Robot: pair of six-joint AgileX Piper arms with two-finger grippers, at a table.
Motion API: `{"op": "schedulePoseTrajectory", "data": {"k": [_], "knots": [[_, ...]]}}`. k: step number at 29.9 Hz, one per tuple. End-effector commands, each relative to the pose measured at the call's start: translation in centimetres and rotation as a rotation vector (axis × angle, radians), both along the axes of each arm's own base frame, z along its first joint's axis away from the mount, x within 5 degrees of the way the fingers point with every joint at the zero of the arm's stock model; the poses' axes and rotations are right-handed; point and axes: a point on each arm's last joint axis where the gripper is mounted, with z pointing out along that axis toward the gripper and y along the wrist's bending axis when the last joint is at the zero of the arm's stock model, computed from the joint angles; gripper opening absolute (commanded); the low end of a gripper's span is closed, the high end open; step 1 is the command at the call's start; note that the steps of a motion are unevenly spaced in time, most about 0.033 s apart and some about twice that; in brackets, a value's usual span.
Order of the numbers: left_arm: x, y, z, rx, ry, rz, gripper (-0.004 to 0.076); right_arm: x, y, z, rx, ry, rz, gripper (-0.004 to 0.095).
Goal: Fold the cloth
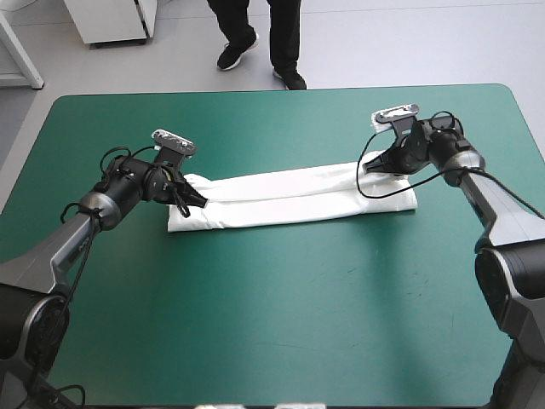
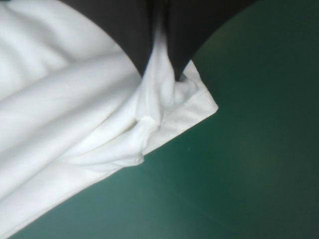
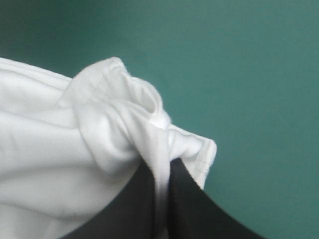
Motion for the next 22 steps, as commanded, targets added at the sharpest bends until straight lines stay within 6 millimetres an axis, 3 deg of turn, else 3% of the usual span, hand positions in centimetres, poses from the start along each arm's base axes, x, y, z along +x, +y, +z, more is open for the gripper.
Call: {"op": "schedulePoseTrajectory", "data": {"k": [1, 7, 12, 14, 16, 18, 22], "knots": [[0.6, -0.1, 1.8, -0.008, -0.099, -0.009, -0.0009, 0.5, -0.2, 1.9, -0.007, -0.09, 0.013, -0.0017], [0.9, -0.1, 2.7, 0.014, -0.107, -0.01, -0.0006, 0.4, -0.2, 1.8, -0.033, -0.077, 0.05, 0.0026], [1.0, 0.1, 4.8, 0.023, -0.103, 0.007, 0.0136, 0.0, -0.2, 2.8, -0.044, -0.054, 0.071, 0.0282], [0.9, 0.2, 6.0, 0.026, -0.11, 0.011, 0.0211, -0.3, -0.2, 4.2, -0.036, -0.083, 0.069, 0.0395], [0.7, 0.3, 7.2, 0.027, -0.113, 0.02, 0.0278, -1.0, -0.3, 6.0, -0.034, -0.123, 0.069, 0.0448], [0.1, 0.4, 8.3, 0.024, -0.101, 0.032, 0.0317, -1.9, -0.5, 7.5, -0.041, -0.146, 0.069, 0.0455], [-1.3, 0.7, 9.9, 0.003, -0.055, 0.058, 0.0319, -4.1, -1.7, 10.5, -0.042, -0.167, 0.048, 0.0455]]}}
